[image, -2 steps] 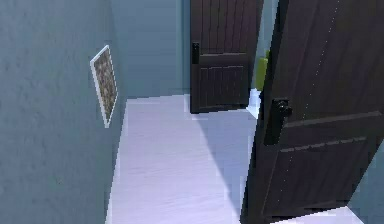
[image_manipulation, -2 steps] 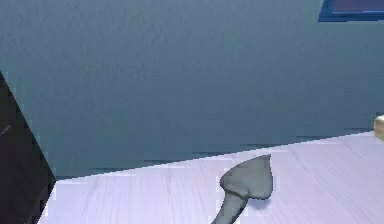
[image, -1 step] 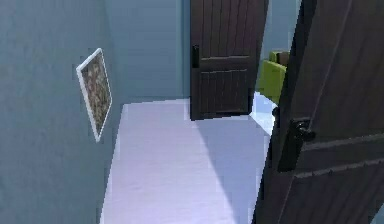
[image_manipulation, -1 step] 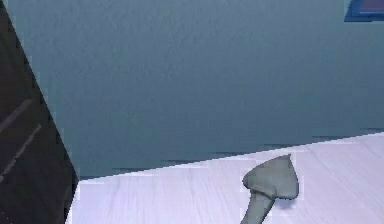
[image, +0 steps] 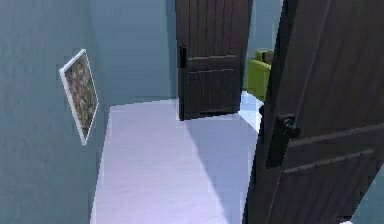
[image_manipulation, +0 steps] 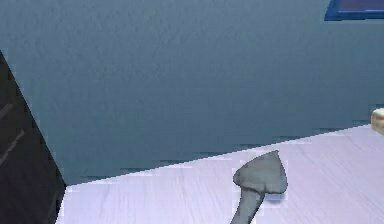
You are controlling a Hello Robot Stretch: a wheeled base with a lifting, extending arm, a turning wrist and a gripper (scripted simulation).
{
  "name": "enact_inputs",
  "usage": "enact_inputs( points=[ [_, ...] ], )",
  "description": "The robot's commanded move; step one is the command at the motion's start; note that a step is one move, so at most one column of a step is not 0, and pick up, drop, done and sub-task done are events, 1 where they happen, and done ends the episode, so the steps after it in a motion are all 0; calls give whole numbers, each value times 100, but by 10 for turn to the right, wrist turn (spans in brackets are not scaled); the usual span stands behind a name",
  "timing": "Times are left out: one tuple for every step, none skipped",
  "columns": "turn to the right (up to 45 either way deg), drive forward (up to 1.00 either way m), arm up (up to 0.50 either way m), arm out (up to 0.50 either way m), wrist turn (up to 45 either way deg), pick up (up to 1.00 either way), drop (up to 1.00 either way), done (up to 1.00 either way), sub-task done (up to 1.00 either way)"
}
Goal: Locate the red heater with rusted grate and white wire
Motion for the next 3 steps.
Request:
enact_inputs(
  points=[
    [0, 100, 0, 0, 0, 0, 0, 0, 0],
    [0, 5, 0, 0, 0, 0, 0, 0, 0],
    [-120, 0, 0, 0, 0, 0, 0, 0, 0]
  ],
)
